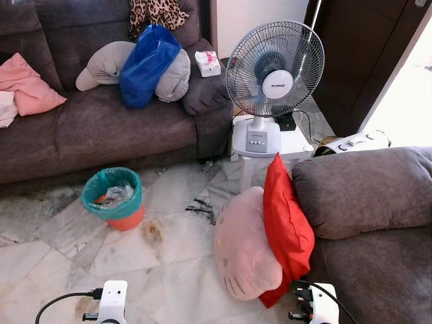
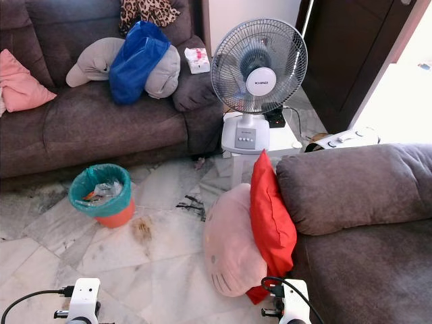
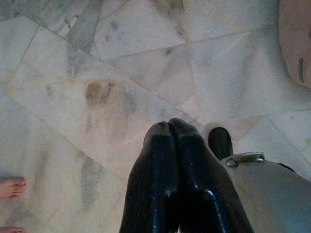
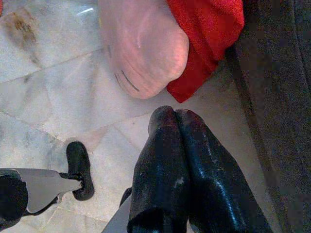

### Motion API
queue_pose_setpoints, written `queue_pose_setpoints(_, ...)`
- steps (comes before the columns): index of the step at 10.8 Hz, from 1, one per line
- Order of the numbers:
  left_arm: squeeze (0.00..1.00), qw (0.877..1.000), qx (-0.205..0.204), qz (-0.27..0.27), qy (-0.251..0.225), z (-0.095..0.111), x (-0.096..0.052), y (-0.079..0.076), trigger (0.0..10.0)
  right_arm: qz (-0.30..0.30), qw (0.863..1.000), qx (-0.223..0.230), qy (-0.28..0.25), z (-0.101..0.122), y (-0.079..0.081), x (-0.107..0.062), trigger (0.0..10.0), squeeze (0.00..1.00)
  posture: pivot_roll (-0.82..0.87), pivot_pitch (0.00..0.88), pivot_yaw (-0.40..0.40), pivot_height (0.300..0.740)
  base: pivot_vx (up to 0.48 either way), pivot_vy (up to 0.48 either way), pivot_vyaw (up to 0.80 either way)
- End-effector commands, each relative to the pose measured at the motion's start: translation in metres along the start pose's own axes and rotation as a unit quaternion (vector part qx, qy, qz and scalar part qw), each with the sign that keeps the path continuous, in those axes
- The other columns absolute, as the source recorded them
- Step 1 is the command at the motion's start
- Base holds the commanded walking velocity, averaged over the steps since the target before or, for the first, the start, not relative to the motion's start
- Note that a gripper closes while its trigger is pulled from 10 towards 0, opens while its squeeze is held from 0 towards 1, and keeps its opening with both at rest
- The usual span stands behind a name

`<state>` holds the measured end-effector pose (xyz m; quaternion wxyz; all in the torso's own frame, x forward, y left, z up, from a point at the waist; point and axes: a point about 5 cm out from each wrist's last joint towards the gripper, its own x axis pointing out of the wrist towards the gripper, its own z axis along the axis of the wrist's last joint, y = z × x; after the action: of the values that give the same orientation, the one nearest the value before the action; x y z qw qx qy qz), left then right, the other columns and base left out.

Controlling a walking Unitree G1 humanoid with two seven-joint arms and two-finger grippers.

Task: Move the pillow to the sofa from floor

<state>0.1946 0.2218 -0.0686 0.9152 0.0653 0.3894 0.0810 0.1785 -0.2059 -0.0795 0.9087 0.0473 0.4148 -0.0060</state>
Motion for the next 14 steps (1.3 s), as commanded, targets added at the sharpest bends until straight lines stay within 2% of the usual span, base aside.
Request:
queue_pose_setpoints(1,0.00,1.000,0.000,0.006,0.015,-0.0083,-0.0020,0.0025,10.0,0.001,1.000,-0.002,0.007,-0.0033,-0.0005,-0.0009,10.0,0.00,0.04,0.089,0.016,0.740,0.000,0.000,0.00)
queue_pose_setpoints(14,0.00,1.000,-0.004,0.010,0.017,-0.0099,-0.0026,0.0028,10.0,0.008,1.000,0.003,0.008,-0.0055,0.0010,-0.0014,10.0,0.00,0.04,0.117,0.006,0.740,0.000,0.000,0.00)
